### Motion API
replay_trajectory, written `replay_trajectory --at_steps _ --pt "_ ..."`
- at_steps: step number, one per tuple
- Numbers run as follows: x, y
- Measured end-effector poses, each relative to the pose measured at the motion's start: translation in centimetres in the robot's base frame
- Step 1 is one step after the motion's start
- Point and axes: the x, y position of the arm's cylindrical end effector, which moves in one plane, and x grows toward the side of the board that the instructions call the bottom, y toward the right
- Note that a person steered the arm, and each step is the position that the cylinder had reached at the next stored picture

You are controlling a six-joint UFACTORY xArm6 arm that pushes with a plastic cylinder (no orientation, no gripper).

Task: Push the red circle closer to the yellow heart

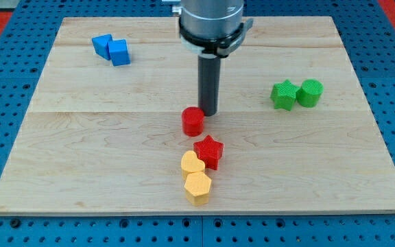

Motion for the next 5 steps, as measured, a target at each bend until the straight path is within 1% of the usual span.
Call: replay_trajectory --at_steps 1,2,3,5 --pt "2.2 -2.8" --pt "0.5 -5.1" --pt "-0.4 -7.5" --pt "5.0 -8.0"
